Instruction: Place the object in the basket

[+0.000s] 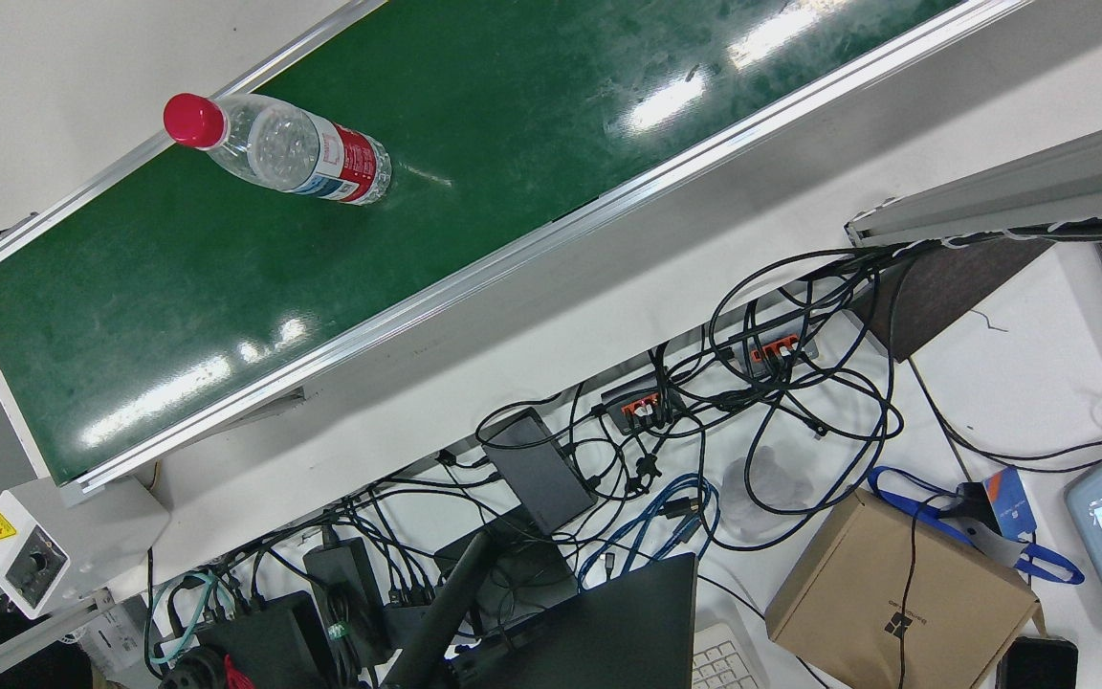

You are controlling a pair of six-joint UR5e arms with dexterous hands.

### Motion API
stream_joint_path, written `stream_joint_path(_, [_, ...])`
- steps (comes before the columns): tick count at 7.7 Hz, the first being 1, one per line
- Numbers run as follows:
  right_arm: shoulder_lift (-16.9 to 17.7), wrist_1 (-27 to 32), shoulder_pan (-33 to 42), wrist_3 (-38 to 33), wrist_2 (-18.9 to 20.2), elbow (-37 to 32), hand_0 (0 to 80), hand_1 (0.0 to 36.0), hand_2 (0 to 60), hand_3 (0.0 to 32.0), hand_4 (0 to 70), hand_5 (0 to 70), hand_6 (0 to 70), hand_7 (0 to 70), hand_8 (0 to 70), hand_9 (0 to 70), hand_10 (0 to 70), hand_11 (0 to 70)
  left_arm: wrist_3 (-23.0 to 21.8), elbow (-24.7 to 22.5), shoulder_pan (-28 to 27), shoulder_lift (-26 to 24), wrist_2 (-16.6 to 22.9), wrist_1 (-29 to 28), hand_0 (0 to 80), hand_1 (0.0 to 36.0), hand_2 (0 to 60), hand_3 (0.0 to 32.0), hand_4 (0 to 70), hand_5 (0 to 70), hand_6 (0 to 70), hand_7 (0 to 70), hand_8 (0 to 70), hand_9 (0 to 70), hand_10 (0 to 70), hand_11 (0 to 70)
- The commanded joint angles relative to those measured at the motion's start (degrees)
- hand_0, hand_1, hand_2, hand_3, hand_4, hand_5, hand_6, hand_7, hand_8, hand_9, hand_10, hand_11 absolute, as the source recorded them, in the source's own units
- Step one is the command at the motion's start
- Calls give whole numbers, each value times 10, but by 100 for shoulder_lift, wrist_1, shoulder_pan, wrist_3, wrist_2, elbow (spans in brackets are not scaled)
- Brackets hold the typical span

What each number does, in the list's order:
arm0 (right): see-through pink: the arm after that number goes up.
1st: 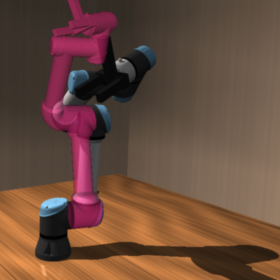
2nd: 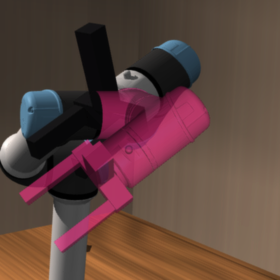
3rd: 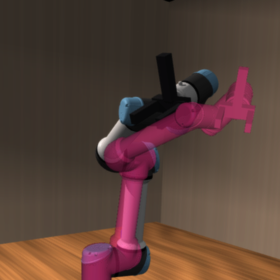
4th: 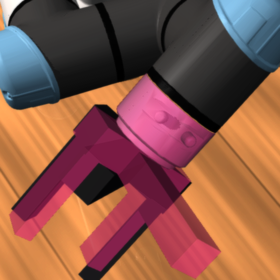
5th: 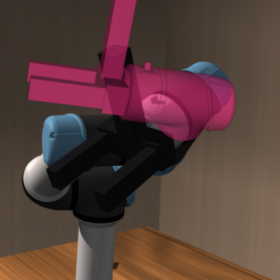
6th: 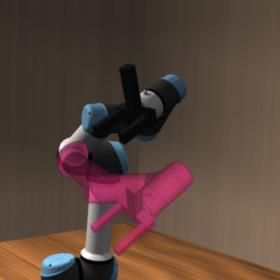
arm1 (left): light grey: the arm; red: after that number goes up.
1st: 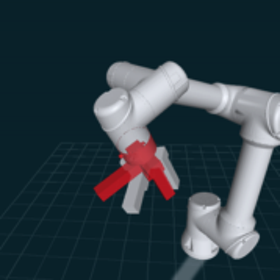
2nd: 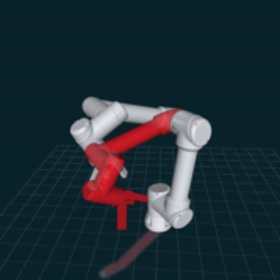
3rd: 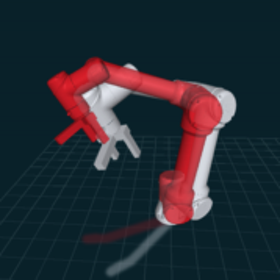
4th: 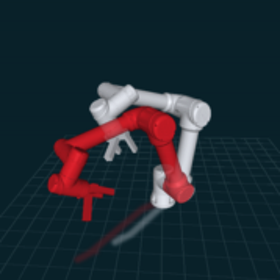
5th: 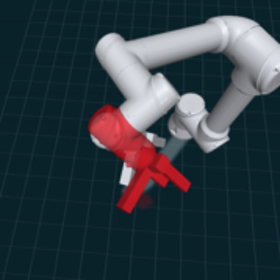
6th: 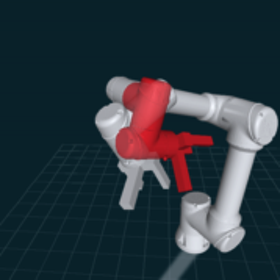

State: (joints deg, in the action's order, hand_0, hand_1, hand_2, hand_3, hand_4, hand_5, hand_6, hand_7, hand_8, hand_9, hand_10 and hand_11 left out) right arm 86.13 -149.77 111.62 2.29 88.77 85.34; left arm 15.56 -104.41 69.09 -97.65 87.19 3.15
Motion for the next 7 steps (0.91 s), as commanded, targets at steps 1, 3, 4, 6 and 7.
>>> stream_joint_path(1, [0,0,0,0,0,0,0,0,0,0,0,0,0,0,0,0,0,0,-9,-105,8,0,0,54,490,84,0,0,121,157,19,14,18,10,52,87])
stream_joint_path(3, [0,0,0,0,0,0,0,0,0,0,0,0,0,0,0,0,0,0,-9,-167,26,9,0,72,488,84,0,0,118,157,19,14,19,12,53,88])
stream_joint_path(4, [0,0,0,0,0,0,0,0,0,0,0,0,0,0,0,0,0,0,0,-158,9,17,0,81,487,83,0,0,118,159,20,14,20,12,54,89])
stream_joint_path(6, [0,0,0,0,0,0,0,0,0,0,0,0,0,0,0,0,0,0,18,-176,-27,0,0,116,490,83,0,0,122,160,20,15,19,12,55,91])
stream_joint_path(7, [0,0,0,0,0,0,0,0,0,0,0,0,0,0,0,0,0,0,35,-167,-35,0,0,125,486,82,0,0,123,160,20,15,20,14,54,89])
